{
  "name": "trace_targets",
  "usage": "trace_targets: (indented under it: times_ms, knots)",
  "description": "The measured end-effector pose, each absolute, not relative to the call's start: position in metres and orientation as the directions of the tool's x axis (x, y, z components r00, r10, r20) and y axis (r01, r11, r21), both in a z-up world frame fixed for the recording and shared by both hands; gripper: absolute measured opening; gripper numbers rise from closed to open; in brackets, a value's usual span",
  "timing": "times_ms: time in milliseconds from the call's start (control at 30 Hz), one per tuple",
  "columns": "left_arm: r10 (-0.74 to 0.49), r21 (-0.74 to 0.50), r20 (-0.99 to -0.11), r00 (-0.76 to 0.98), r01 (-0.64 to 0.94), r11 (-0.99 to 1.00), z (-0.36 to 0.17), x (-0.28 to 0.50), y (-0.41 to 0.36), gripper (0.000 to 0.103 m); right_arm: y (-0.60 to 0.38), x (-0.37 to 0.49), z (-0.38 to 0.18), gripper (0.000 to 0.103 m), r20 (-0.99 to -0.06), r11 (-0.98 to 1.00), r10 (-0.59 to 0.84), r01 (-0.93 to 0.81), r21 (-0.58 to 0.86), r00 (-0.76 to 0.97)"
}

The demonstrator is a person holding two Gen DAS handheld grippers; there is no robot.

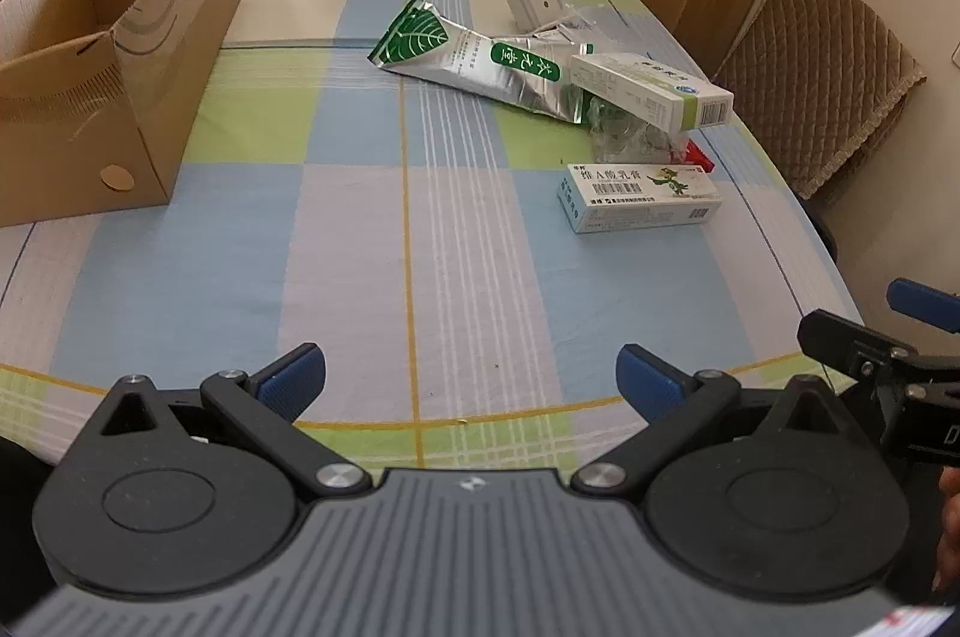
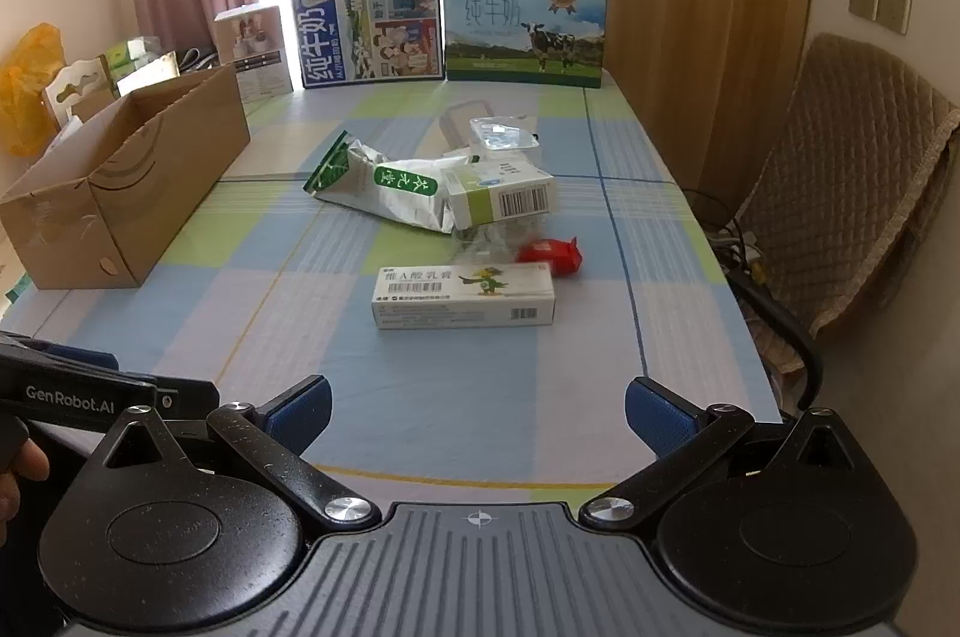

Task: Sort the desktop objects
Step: 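Move both tools toward the medicine boxes on the table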

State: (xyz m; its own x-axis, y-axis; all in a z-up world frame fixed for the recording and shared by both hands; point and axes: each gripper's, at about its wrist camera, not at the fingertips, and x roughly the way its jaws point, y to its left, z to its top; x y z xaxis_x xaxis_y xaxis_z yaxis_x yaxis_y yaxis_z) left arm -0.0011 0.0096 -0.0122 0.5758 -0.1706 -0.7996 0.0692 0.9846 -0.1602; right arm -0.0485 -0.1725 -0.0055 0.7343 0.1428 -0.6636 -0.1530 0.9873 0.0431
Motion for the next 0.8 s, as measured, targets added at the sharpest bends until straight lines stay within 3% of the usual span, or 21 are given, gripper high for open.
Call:
trace_targets:
  times_ms: [233, 533, 800]
  knots:
    - [-0.188, -0.157, -0.797, 0.574, 0.103, 0.982, -0.017, 0.005, 0.011, 0.101, -0.177, -0.041, 0.000, 0.101, -0.648, 0.982, 0.172, -0.179, 0.055, 0.742]
    - [-0.251, -0.105, -0.760, 0.599, 0.268, 0.958, -0.013, 0.032, 0.010, 0.101, -0.182, -0.015, 0.015, 0.101, -0.585, 0.982, 0.148, -0.189, -0.009, 0.798]
    - [-0.302, -0.030, -0.726, 0.618, 0.410, 0.911, -0.010, 0.065, -0.006, 0.101, -0.182, 0.013, 0.013, 0.101, -0.600, 0.978, 0.170, -0.209, 0.004, 0.782]
